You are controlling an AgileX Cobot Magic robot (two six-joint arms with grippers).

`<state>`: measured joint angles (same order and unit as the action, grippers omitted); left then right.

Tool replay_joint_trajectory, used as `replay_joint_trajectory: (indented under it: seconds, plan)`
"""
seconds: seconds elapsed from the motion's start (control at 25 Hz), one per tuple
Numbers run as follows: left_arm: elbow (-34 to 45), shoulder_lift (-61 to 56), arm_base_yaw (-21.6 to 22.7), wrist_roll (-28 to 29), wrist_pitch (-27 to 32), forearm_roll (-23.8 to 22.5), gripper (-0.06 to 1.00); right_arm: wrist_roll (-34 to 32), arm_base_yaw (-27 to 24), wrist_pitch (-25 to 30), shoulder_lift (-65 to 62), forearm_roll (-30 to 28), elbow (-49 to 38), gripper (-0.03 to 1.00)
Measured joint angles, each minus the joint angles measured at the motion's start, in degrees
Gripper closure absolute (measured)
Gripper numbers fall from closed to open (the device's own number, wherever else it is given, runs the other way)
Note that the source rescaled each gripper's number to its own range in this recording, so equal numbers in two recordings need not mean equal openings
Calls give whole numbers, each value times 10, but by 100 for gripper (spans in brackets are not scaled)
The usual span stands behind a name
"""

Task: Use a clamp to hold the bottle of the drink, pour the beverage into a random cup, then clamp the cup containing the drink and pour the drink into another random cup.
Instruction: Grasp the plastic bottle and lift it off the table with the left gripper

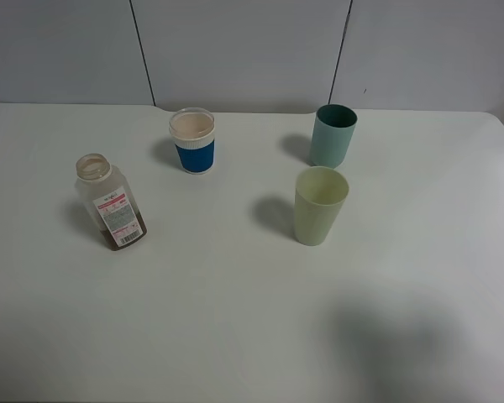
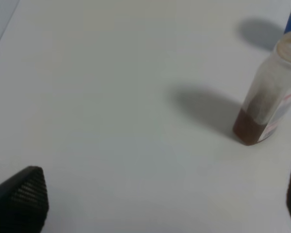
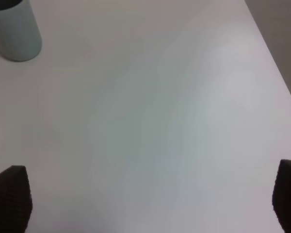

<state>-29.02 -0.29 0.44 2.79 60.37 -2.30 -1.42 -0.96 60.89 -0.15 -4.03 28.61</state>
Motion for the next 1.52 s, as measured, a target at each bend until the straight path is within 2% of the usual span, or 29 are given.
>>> replay_joint_trajectory:
  seconds: [0.8, 0.96, 1.12, 1.52]
  plan:
    - [0, 0, 0, 3, -1, -5, -6, 0, 0, 0, 0, 0, 0, -3]
    - [-5, 1, 0, 1, -16, -4, -6, 0, 0, 0, 0, 0, 0, -3]
    - [-14, 43, 0, -2, -53, 16, -6, 0, 0, 0, 0, 0, 0, -3]
    - [-14, 243, 0, -110, -96, 59, -6, 0, 0, 0, 0, 0, 0, -3]
